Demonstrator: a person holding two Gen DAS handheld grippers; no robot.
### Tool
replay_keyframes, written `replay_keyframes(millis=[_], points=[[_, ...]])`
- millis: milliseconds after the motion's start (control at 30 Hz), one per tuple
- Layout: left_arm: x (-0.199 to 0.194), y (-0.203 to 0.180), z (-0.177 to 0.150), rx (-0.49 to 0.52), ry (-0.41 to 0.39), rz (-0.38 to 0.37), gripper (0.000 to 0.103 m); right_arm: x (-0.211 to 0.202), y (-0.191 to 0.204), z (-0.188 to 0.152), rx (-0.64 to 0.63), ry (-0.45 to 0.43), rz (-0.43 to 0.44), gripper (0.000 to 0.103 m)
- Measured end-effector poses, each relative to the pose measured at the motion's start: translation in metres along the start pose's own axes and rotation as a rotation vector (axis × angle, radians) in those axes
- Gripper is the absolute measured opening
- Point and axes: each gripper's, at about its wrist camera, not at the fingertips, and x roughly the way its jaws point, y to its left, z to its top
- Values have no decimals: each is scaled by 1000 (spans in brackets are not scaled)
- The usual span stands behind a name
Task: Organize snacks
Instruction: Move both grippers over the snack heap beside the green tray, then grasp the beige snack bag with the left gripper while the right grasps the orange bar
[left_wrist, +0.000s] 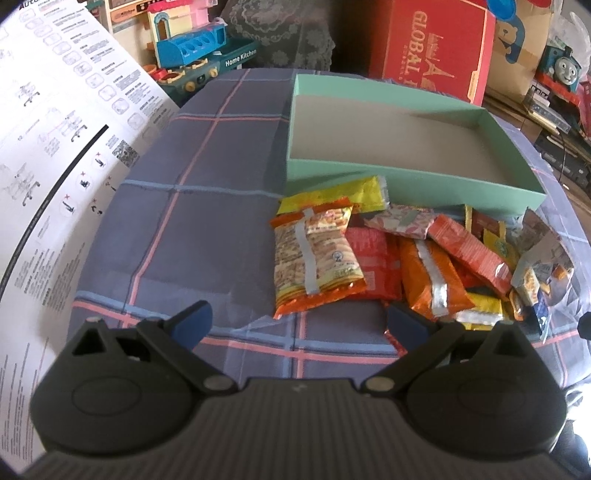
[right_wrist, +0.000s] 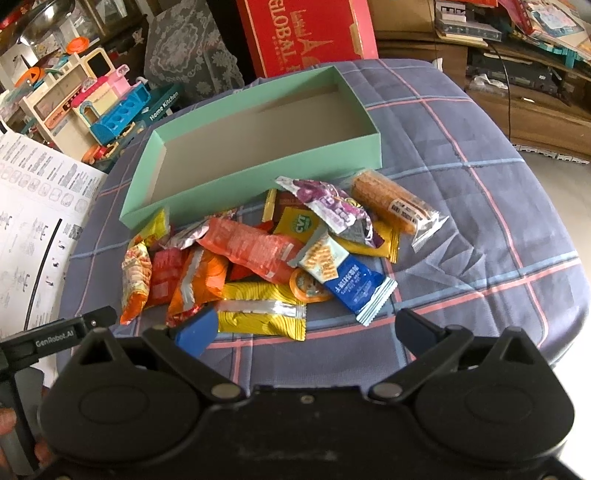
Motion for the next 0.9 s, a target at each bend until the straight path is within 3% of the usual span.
replay_keyframes(millis=[167,367,600,733,900], points=[[15,9,0,-21,25,8,103,6,5,-6,-45,-26,6,103],[38,21,10,-71,44,2,103,28,6,2,-31,61,52,103],[68,18,26,-66,64,-27,103,49,28,23,-51,54,107,102],[85,15,35,-53,70,-54,103,67,46,39,-55,70,155,92],[99,23,38,-79,108,-91,103,87,75,51,-97,96,171,70]])
